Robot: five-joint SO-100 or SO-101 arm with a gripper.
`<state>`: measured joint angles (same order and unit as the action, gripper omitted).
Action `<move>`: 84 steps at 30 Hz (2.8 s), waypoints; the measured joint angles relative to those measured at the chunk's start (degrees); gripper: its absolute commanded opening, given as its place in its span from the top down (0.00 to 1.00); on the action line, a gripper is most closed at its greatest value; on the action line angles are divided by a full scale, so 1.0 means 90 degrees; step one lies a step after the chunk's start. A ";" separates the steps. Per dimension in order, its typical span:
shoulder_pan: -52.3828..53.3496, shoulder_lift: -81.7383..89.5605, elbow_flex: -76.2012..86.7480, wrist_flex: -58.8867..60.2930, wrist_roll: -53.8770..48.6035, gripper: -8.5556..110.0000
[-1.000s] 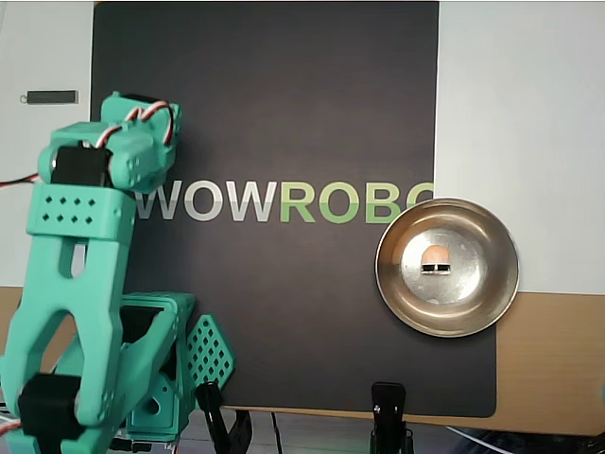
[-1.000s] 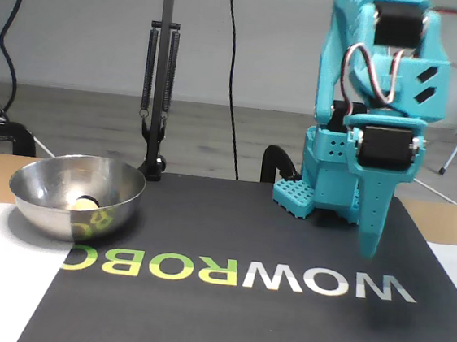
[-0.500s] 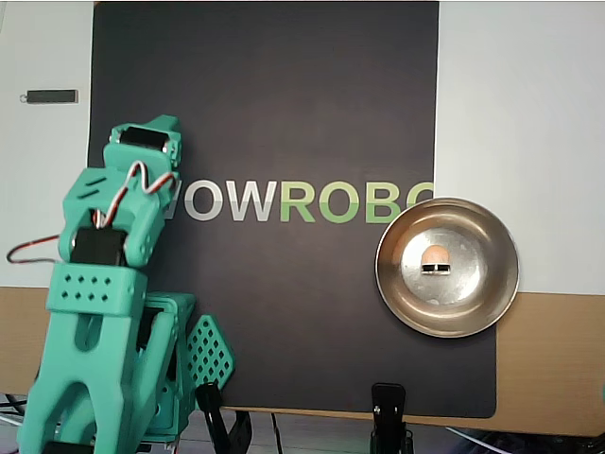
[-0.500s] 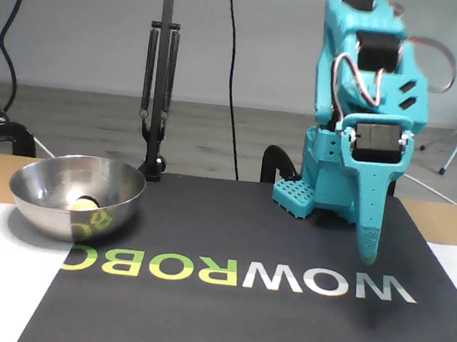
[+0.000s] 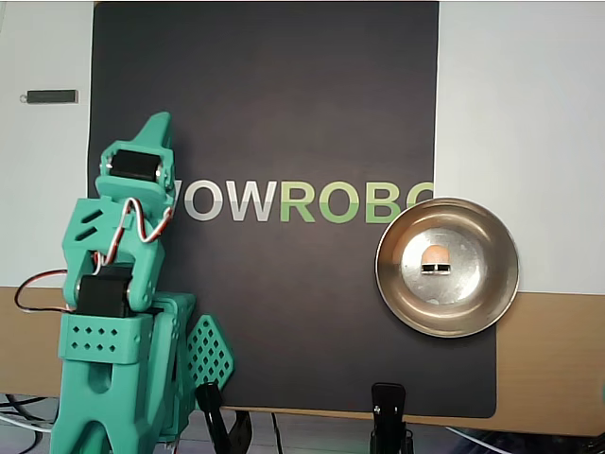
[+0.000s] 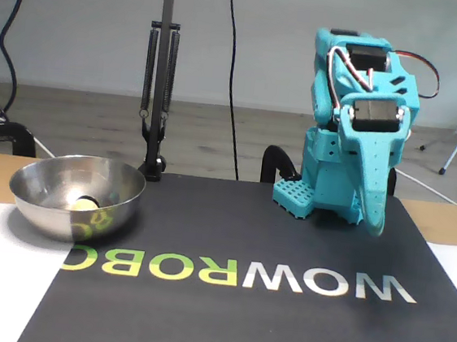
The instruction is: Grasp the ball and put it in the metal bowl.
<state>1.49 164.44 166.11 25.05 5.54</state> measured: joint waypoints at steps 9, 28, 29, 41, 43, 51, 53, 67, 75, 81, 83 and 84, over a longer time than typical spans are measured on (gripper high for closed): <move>0.0010 0.1504 0.1240 -0.0605 -0.0020 0.93; 0.0010 0.3047 0.1250 0.1650 -0.0576 0.93; 0.0010 0.3047 0.1240 0.1777 -0.0674 0.93; 0.0010 0.3066 0.1240 0.2402 -0.0928 0.93; 0.0010 0.3066 0.1240 0.2402 -0.0928 0.93; 0.0010 0.3066 0.1240 0.2422 -0.0928 0.93; 0.0010 0.3066 0.1240 0.2422 -0.0928 0.93; 0.0010 0.3066 0.1240 0.2422 -0.0928 0.93; 0.0010 0.3066 0.1240 0.2422 -0.0928 0.93; 0.0010 0.3066 0.1240 0.2422 -0.0928 0.93; 0.0010 0.3066 0.1240 0.2422 -0.0928 0.93; 0.0010 0.3066 0.1240 0.2422 -0.0928 0.93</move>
<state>1.58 192.04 177.28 46.85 -2.81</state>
